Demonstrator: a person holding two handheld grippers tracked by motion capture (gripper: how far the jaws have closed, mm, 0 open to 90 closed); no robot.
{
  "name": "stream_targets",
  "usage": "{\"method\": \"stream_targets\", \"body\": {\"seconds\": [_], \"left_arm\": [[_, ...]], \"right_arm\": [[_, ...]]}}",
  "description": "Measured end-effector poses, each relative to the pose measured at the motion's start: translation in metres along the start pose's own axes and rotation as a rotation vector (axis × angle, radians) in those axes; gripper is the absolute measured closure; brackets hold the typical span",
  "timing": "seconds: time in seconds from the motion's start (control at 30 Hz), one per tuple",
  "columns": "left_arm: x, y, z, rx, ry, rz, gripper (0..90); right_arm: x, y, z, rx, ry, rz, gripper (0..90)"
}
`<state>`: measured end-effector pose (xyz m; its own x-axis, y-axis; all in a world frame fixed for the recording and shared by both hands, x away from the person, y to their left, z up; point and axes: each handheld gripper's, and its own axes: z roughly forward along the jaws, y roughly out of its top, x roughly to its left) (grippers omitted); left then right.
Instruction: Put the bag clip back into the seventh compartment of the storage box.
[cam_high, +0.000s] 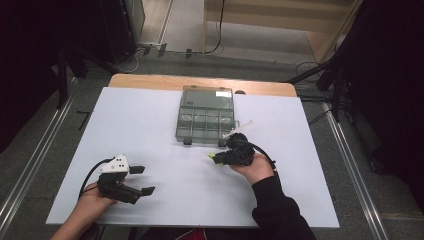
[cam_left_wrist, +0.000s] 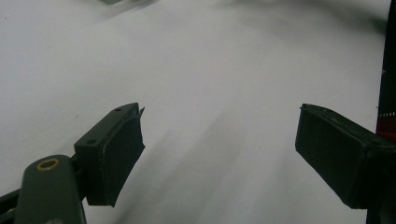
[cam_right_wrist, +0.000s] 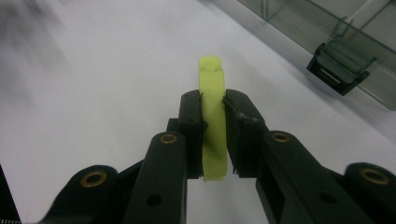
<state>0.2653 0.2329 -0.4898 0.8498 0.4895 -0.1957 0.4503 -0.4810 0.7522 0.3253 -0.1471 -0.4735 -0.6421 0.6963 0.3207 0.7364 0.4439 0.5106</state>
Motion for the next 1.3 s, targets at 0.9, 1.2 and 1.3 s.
{"method": "stream_targets", "body": {"seconds": [0.9,1.2,1.3], "left_arm": [[0.001,0.000,0.001,0.004,0.005,0.002,14.8],[0.001,0.000,0.000,0.003,0.004,0.000,14.8],[0.001,0.000,0.000,0.003,0.004,0.000,14.8]], "right_arm": [[-0.004,0.030,-0.024,-0.025,-0.018,0.060,78.5],[-0.012,0.041,-0.020,-0.022,-0.038,0.076,78.5],[-0.014,0.045,-0.019,-0.017,-0.046,0.084,78.5]]}}
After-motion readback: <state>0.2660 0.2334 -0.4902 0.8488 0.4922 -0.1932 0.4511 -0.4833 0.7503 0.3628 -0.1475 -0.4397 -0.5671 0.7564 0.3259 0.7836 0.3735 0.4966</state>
